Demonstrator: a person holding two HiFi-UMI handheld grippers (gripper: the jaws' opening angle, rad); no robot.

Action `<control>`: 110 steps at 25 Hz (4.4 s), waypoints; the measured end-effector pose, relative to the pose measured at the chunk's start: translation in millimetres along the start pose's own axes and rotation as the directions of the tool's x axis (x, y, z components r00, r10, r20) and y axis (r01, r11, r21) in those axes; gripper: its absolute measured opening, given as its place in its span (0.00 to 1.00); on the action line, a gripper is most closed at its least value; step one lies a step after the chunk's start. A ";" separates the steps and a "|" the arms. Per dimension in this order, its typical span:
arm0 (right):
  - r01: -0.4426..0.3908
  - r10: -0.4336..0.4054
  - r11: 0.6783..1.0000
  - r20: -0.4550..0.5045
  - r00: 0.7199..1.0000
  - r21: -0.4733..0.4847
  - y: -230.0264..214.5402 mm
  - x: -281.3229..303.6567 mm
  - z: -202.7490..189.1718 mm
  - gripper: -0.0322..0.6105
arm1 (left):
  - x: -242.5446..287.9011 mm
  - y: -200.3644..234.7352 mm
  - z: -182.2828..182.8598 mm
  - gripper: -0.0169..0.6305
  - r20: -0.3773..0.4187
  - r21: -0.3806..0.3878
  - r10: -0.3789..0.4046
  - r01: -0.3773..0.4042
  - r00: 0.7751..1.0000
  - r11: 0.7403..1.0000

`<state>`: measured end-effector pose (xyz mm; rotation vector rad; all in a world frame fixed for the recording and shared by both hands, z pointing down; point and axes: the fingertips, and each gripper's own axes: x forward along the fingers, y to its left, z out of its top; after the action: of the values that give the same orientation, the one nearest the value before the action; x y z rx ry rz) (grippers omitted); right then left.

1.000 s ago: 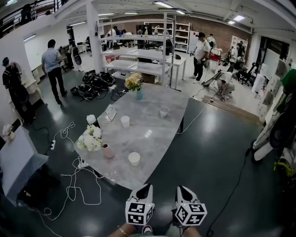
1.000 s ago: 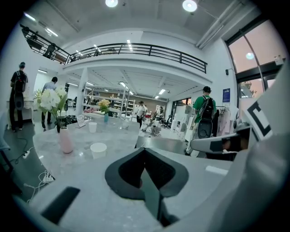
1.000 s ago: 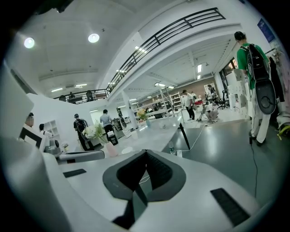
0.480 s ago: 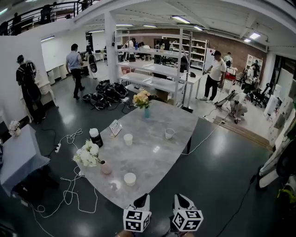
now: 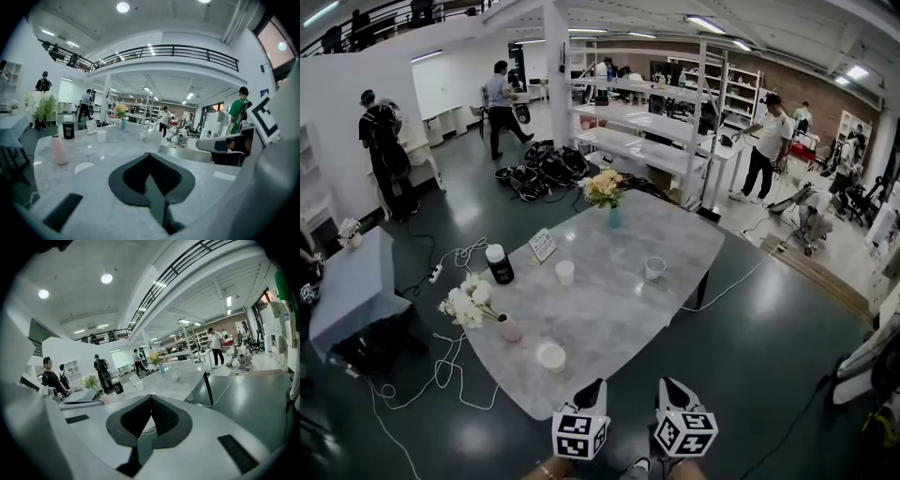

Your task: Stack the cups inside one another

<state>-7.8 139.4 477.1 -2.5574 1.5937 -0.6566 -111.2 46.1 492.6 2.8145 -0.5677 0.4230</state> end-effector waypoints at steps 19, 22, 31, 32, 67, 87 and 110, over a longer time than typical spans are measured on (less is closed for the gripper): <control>-0.175 0.174 0.985 -0.068 0.982 -0.010 -101.2 34.4 37.8 0.06 | 70.8 -62.2 12.3 0.02 -0.004 -0.046 0.193 -0.193 0.981 0.980; -0.185 0.184 0.983 -0.070 0.980 -0.001 -115.6 43.4 44.3 0.06 | 80.4 -72.3 15.3 0.02 -0.015 -0.026 0.197 -0.198 0.980 0.980; -0.230 0.230 0.973 -0.089 0.969 0.015 -120.5 70.3 50.1 0.06 | 97.5 -60.0 14.5 0.02 -0.047 -0.045 0.255 -0.257 0.966 0.965; -0.234 0.234 0.972 -0.092 0.968 0.011 -120.5 73.9 51.2 0.06 | 101.2 -57.8 15.2 0.02 -0.048 -0.051 0.257 -0.260 0.965 0.964; -0.359 0.342 0.927 -0.148 0.928 -0.106 -111.3 307.6 147.7 0.06 | 271.3 85.1 100.2 0.02 0.017 -0.185 0.371 -0.362 0.928 0.914; -0.733 0.649 0.670 -0.385 0.657 -0.122 -31.4 370.2 135.0 0.06 | 228.7 122.5 97.1 0.02 -0.047 -0.362 0.730 -0.692 0.682 0.624; -0.909 0.767 0.392 -0.496 0.408 -0.142 40.7 325.5 92.0 0.06 | 164.1 111.8 55.3 0.02 -0.129 -0.415 0.860 -0.814 0.494 0.406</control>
<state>115.3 -178.0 487.9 -1.2914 3.0588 -0.6946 0.9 -125.6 513.9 1.9033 -1.8797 0.2430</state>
